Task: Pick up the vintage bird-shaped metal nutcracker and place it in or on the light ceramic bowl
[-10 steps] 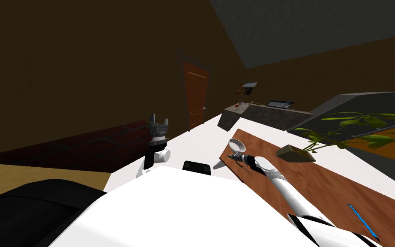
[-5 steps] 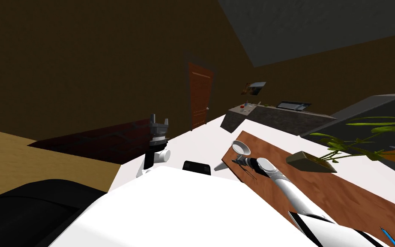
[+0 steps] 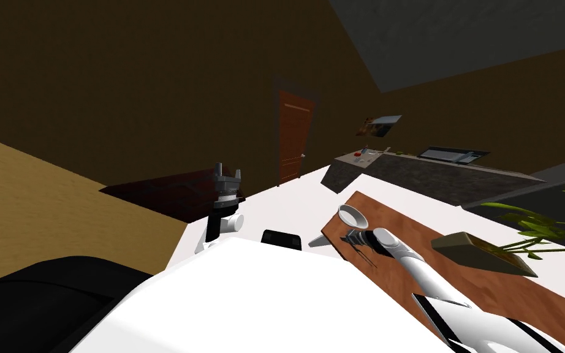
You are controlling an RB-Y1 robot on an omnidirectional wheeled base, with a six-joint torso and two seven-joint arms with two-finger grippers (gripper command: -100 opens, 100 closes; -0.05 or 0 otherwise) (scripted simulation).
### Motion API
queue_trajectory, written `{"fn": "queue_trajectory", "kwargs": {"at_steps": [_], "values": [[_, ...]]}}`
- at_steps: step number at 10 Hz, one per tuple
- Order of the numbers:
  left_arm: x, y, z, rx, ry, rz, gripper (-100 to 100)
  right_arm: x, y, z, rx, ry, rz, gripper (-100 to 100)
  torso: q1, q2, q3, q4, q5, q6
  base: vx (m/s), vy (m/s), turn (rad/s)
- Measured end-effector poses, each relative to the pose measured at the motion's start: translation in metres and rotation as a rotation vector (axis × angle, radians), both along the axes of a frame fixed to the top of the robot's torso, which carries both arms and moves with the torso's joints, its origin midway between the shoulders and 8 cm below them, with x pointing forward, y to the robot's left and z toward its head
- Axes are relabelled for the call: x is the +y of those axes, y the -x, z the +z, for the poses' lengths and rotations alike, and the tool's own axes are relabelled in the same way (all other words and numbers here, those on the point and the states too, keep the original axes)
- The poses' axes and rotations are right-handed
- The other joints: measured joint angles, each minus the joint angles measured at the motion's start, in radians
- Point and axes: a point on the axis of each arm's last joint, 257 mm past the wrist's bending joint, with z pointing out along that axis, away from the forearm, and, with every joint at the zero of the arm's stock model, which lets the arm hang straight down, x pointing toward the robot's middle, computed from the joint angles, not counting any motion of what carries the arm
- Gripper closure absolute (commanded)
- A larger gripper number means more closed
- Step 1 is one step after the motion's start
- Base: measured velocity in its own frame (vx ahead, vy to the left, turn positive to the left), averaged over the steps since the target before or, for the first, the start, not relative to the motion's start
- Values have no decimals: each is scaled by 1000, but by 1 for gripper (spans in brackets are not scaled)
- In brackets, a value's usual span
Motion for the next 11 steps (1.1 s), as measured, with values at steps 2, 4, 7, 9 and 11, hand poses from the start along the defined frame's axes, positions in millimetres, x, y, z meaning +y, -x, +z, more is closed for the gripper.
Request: {"fn": "queue_trajectory", "kwargs": {"at_steps": [2, 4, 7, 9, 11], "values": [[0, 0, 0, 0, 0, 0, 0, -13, 22, -4, 60, 42, -5, -100, 0, 0, 0, 0, 0, 0, -26, 9, 128], [0, 0, 0, 0, 0, 0, 0, -23, 31, -6, 95, 70, -6, -100, -1, -1, 0, 0, 0, 1, -5, 4, -17], [0, 0, 0, 0, 0, 0, 0, -48, 55, -9, 170, 112, -26, -100, 0, 0, 0, 0, 0, 0, -29, 16, 181], [0, 0, 0, 0, 0, 0, 0, -57, 70, -9, 207, 133, -26, -100, -1, 0, 0, 0, 0, 2, -13, 9, 40], [0, 0, 0, 0, 0, 0, 0, -67, 85, -8, 251, 155, -42, -100, -1, -1, 0, 0, 0, 1, -22, 10, 120]]}}
